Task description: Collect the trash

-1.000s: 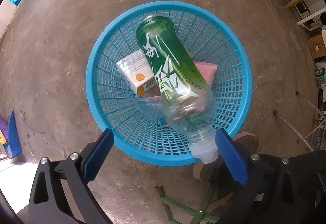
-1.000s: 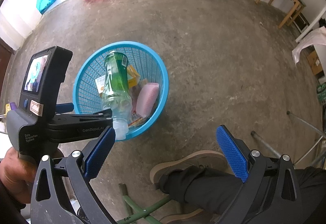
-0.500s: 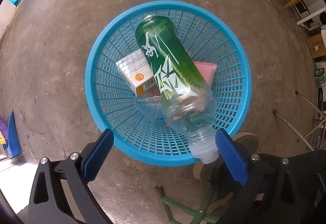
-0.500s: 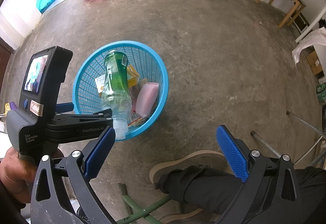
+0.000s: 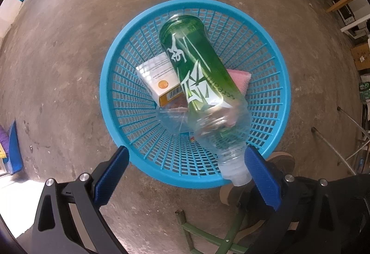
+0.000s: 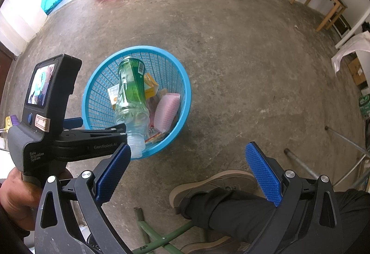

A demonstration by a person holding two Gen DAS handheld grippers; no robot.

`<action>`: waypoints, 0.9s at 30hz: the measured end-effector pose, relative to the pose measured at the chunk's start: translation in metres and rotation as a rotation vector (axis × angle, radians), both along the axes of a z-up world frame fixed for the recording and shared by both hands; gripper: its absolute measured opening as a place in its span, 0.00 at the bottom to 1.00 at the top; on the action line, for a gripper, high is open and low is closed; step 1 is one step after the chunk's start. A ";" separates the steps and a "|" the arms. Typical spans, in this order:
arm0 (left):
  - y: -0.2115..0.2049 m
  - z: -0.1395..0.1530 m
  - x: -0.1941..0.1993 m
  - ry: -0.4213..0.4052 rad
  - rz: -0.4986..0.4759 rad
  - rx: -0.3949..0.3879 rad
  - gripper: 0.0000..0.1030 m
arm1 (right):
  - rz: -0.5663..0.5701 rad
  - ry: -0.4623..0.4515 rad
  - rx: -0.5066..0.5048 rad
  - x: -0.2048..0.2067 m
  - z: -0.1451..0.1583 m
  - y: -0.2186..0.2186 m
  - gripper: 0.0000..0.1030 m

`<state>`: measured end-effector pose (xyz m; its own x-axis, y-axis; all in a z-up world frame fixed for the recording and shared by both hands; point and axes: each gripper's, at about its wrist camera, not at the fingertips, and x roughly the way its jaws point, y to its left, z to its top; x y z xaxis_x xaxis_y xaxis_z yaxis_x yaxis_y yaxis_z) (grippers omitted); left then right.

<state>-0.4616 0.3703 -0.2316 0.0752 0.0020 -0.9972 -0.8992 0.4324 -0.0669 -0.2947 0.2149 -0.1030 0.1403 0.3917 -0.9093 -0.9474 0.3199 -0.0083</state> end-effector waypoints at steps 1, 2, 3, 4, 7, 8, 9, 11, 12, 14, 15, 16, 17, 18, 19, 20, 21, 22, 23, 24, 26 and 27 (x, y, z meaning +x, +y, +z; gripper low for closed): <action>0.000 0.000 -0.001 -0.001 0.000 0.000 0.95 | 0.000 0.000 0.000 0.000 0.000 0.000 0.92; 0.000 0.000 -0.001 -0.001 -0.003 0.001 0.95 | -0.001 0.001 0.000 0.000 0.000 0.000 0.92; 0.000 0.000 -0.001 0.001 -0.006 0.005 0.95 | -0.001 0.000 0.000 0.000 0.000 0.001 0.92; -0.001 0.000 -0.001 0.001 -0.008 0.007 0.95 | 0.000 0.000 0.000 0.000 0.000 0.001 0.92; -0.001 0.000 -0.001 0.001 -0.013 0.007 0.95 | 0.001 0.000 -0.001 0.000 -0.001 -0.001 0.92; 0.000 0.000 -0.001 0.001 -0.014 0.006 0.95 | -0.001 0.000 -0.001 0.000 -0.001 0.000 0.92; 0.000 0.000 0.000 0.002 -0.015 0.007 0.95 | -0.001 0.000 -0.001 0.000 -0.001 0.001 0.92; -0.001 0.000 0.000 0.000 -0.019 0.006 0.95 | 0.000 0.000 -0.001 0.000 -0.001 0.000 0.92; -0.001 0.000 0.000 0.000 -0.020 0.007 0.95 | 0.000 0.000 -0.001 0.000 -0.001 0.001 0.92; -0.002 0.000 0.000 0.002 -0.021 0.010 0.95 | 0.000 0.000 -0.002 0.000 -0.001 0.000 0.92; -0.002 0.000 0.000 0.003 -0.021 0.012 0.95 | 0.000 0.000 -0.003 0.000 -0.001 0.001 0.92; -0.002 0.000 0.000 0.003 -0.020 0.012 0.95 | 0.001 0.000 -0.004 0.000 -0.002 -0.001 0.92; -0.002 0.000 0.000 0.004 -0.019 0.011 0.95 | 0.001 0.000 -0.003 0.000 -0.002 -0.002 0.92; -0.002 0.000 0.000 0.004 -0.020 0.012 0.95 | 0.001 0.000 -0.004 0.000 -0.002 -0.001 0.92; -0.001 0.000 0.000 0.004 -0.021 0.013 0.95 | 0.000 0.000 -0.004 0.001 -0.002 -0.002 0.92; -0.002 0.000 0.001 0.003 -0.021 0.013 0.95 | 0.000 0.000 -0.005 0.000 -0.002 -0.001 0.92; -0.001 0.000 0.001 0.002 -0.021 0.012 0.95 | 0.000 0.000 -0.005 0.000 -0.002 0.000 0.92; -0.001 0.000 0.001 0.002 -0.022 0.012 0.95 | 0.001 -0.001 -0.006 0.000 -0.002 -0.001 0.92; -0.001 0.000 0.001 0.001 -0.023 0.011 0.95 | 0.002 -0.002 -0.006 0.000 -0.002 -0.001 0.92; -0.001 0.000 0.001 0.000 -0.025 0.011 0.95 | 0.002 -0.002 -0.006 0.000 -0.002 -0.001 0.92; -0.002 -0.001 0.001 -0.004 -0.028 0.009 0.95 | 0.000 0.000 -0.006 0.000 -0.002 0.001 0.92; -0.002 -0.001 0.001 -0.004 -0.031 0.009 0.95 | 0.000 -0.001 -0.007 0.000 -0.003 0.000 0.92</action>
<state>-0.4605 0.3681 -0.2326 0.0790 0.0090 -0.9968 -0.8853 0.4604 -0.0660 -0.2950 0.2151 -0.1056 0.1409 0.3852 -0.9120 -0.9474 0.3197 -0.0114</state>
